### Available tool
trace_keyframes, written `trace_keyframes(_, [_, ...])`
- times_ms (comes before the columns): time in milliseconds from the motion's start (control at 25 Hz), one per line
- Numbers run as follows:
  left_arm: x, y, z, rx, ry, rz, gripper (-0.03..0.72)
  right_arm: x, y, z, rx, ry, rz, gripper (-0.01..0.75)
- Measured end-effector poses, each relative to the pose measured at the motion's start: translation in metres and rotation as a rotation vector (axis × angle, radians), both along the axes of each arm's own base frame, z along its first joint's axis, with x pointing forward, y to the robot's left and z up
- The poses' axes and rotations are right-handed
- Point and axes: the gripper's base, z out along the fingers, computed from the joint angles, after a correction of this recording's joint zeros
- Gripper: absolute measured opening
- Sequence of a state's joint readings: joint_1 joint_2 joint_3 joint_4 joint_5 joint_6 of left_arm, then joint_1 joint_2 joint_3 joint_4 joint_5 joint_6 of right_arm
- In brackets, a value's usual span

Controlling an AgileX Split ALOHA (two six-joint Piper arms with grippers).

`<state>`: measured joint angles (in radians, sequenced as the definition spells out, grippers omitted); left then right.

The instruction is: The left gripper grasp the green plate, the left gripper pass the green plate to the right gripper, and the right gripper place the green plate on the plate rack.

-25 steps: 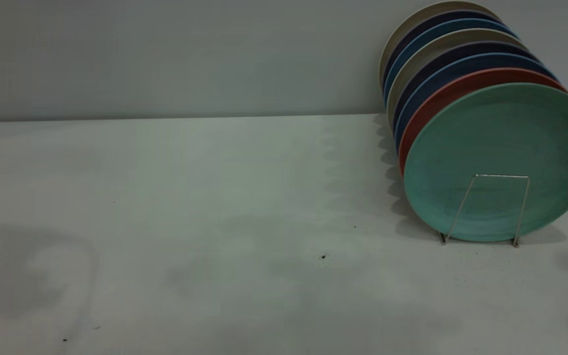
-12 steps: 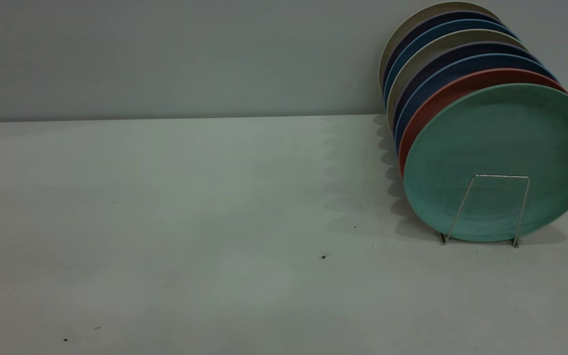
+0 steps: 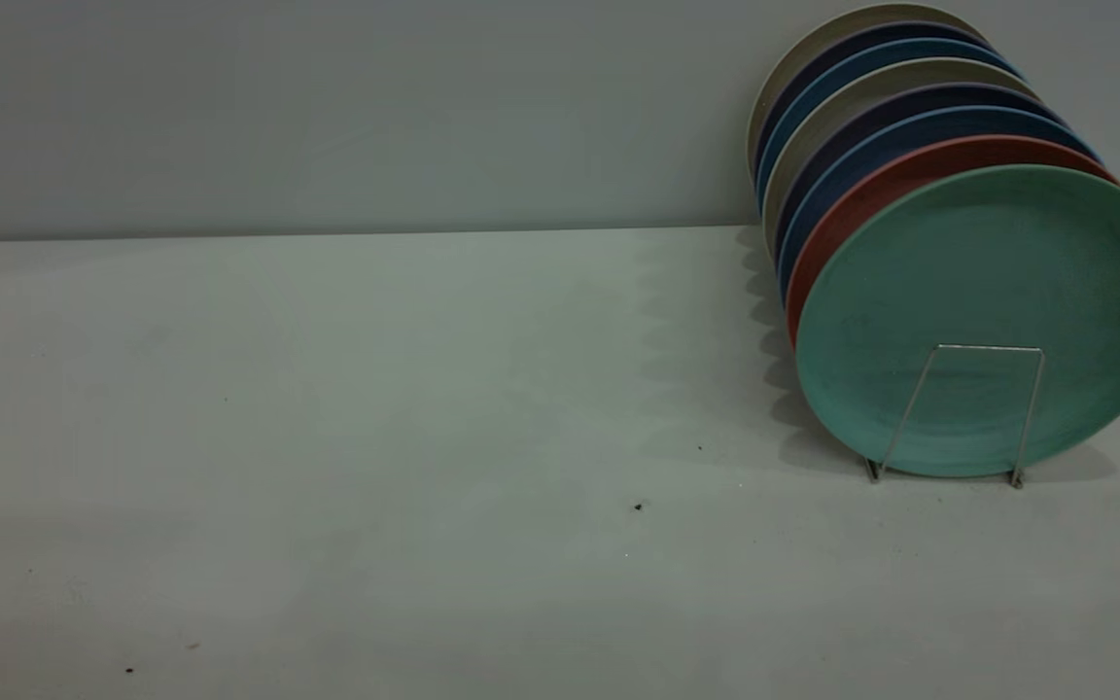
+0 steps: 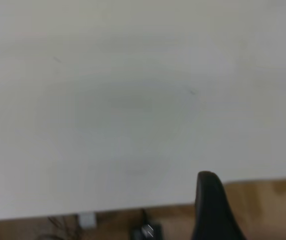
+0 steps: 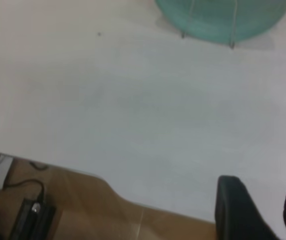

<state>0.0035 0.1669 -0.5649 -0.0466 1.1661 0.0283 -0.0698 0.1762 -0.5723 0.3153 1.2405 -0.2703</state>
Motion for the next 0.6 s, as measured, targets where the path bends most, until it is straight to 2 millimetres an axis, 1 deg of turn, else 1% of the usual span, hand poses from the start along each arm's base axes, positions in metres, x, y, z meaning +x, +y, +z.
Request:
trace_keyframes(120, [-0.012, 0.004, -0.002, 0.057, -0.078, -0.001, 0.454, -0.003, 0.000, -0.009, -0.001, -0.001, 0.004, 0.257])
trace_keyframes(200, [-0.014, 0.005, -0.009, 0.084, -0.083, 0.003, 0.454, -0.003, 0.000, -0.014, -0.005, 0.008, 0.007, 0.257])
trace_keyframes(320, [-0.011, 0.006, -0.019, 0.089, -0.069, 0.005, 0.454, -0.004, 0.000, -0.015, -0.012, -0.003, 0.013, 0.257])
trace_keyframes(600, [-0.010, 0.005, -0.020, 0.071, -0.073, -0.020, 0.454, -0.004, -0.003, -0.015, -0.062, -0.006, 0.012, 0.257])
